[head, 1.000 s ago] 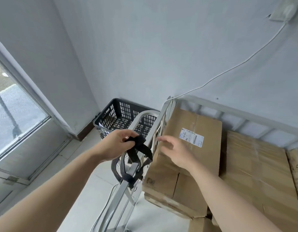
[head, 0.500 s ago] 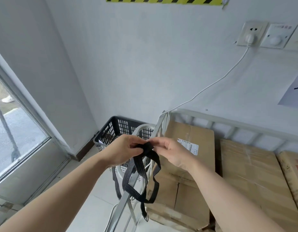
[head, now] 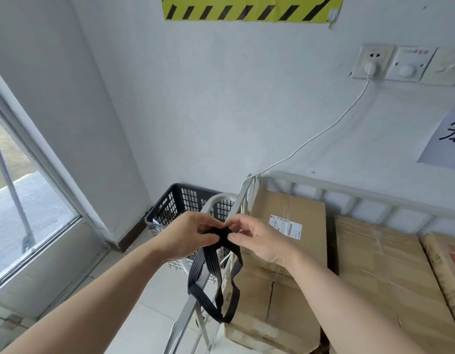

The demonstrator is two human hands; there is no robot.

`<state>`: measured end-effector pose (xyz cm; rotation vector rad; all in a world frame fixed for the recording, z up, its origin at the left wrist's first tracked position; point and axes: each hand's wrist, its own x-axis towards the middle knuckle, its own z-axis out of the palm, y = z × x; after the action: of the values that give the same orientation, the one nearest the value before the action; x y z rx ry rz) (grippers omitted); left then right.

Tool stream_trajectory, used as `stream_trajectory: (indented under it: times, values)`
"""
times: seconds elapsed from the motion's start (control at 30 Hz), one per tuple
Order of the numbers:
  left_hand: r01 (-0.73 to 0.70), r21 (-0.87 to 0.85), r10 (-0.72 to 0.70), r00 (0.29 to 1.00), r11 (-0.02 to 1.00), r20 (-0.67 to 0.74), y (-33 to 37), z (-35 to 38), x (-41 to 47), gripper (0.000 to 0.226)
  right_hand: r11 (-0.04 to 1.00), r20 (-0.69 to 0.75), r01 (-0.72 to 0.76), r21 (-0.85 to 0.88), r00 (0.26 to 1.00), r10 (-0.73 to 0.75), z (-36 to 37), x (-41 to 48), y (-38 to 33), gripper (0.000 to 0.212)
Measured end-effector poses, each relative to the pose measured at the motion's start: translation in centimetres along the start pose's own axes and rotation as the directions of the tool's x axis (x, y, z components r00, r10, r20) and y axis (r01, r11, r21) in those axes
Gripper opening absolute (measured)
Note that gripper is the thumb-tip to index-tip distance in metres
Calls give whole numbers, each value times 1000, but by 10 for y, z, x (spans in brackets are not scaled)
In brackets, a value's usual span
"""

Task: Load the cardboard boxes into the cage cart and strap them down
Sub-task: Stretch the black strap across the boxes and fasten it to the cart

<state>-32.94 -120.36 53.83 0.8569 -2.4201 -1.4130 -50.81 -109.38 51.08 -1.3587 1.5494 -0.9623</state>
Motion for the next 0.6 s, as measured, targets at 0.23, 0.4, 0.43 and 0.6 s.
stream_trajectory:
  times: [0.23, 0.4, 0.43, 0.6]
  values:
    - [46, 55, -38, 989, 997, -143, -13, -9, -4, 21, 991, -267, 0, -134, 963, -37, -25, -8, 10, 7]
    - [303, 332, -175, 915, 893, -364, -56, -37, -8, 14, 993, -767, -106, 58, 631, 112, -87, -27, 34, 8]
    - [346, 336, -207, 899, 876, -386, -64, -39, -8, 11, 988, -821, -72, 136, 550, 153, -99, -31, 36, 8]
    - [428, 342, -226, 839, 837, -495, -84, -39, 0, 10, 981, -966, 84, 172, 208, 152, -154, -60, 38, 9]
